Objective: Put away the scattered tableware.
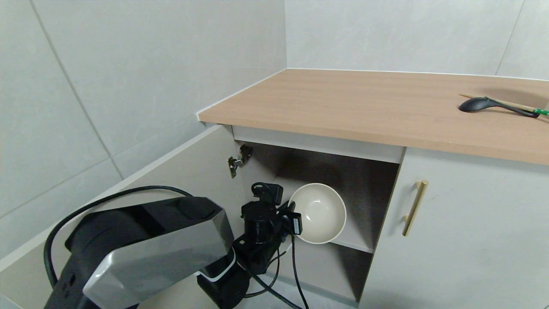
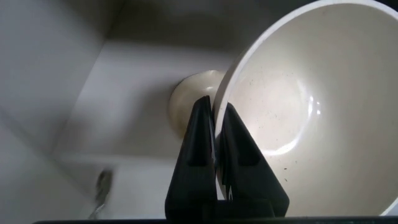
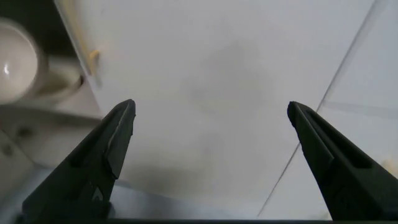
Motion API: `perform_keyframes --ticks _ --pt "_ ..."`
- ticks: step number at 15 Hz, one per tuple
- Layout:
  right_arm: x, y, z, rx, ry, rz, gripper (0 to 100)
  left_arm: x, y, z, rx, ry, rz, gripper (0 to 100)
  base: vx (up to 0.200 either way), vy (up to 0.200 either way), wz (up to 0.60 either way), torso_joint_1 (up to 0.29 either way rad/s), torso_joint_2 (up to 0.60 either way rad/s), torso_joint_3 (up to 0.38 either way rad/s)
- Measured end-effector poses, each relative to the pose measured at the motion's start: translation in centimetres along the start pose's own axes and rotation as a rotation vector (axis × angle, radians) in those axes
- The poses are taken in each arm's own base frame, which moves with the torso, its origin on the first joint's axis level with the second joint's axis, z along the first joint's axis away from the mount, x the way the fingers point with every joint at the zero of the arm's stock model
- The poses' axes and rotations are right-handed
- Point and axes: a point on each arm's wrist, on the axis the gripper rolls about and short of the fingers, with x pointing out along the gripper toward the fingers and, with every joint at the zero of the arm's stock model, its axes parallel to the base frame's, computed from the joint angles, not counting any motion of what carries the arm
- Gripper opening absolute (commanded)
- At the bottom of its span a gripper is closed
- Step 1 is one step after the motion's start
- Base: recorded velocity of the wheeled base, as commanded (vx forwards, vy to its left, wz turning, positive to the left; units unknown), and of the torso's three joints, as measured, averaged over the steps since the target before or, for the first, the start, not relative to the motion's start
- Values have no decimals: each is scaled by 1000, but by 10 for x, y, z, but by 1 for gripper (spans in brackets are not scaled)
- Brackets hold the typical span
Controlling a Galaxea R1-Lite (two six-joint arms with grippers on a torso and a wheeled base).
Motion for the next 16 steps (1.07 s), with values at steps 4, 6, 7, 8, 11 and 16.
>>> perform_keyframes --ticks 4,6,7,8,11,16 --pt "0 0 -1 82 11 -5 100 12 0 1 -5 -23 -3 0 0 0 0 0 0 0" --pt "0 0 -1 111 20 -9 100 23 17 6 -12 -33 43 0 0 0 0 0 0 0" --pt "0 0 -1 112 20 -8 100 26 22 6 -19 -47 58 0 0 0 0 0 0 0" --pt "0 0 -1 112 18 -9 100 28 23 5 -29 -70 62 0 0 0 0 0 0 0" --pt "0 0 -1 112 18 -1 100 35 25 -2 -35 -84 75 0 0 0 0 0 0 0" --pt "0 0 -3 107 26 6 100 45 26 -12 -54 -25 92 0 0 0 0 0 0 0"
